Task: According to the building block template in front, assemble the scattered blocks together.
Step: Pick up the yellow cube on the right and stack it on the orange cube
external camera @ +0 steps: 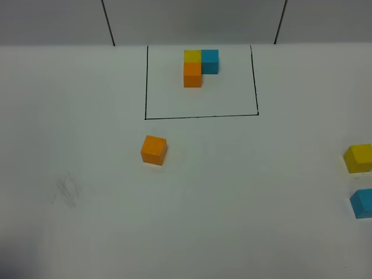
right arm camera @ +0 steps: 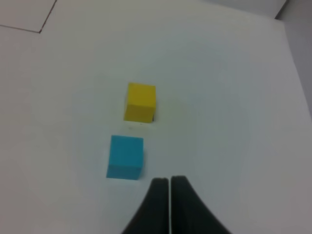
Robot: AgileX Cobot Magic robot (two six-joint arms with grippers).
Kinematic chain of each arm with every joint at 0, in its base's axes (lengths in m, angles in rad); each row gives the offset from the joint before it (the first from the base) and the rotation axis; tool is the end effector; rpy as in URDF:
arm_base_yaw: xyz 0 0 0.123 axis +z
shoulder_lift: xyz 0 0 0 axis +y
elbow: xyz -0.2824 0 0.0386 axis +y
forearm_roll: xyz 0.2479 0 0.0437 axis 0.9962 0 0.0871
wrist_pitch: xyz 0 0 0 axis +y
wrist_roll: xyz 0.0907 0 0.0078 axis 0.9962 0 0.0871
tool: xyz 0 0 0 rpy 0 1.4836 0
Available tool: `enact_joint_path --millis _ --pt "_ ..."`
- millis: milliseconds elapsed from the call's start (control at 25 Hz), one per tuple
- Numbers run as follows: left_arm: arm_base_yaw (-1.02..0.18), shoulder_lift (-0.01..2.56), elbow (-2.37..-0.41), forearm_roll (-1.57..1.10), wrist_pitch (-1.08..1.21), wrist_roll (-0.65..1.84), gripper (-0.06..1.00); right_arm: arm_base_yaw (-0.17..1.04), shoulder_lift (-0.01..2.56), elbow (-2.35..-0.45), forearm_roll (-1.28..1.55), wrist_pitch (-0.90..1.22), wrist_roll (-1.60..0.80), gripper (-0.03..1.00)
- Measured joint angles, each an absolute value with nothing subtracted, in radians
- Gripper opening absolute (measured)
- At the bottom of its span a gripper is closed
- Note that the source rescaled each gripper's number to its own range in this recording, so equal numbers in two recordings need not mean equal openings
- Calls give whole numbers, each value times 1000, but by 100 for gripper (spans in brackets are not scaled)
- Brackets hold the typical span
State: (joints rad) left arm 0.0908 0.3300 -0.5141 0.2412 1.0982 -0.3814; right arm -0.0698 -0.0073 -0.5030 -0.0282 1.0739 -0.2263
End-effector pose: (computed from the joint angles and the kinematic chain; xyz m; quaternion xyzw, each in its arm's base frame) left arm 0.0400 0.0231 0.2746 -0.2046 0.9020 0.0662 0.3743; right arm -0.0070 -0.0018 0.2769 -0.0660 0.8513 -0.0907 0.5125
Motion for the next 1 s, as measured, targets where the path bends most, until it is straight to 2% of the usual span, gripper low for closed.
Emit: enact_joint_path --millis 1000 --pt "91 -3 -506 157 1070 -119 0 -70 -7 -503 -28 1074 -226 1"
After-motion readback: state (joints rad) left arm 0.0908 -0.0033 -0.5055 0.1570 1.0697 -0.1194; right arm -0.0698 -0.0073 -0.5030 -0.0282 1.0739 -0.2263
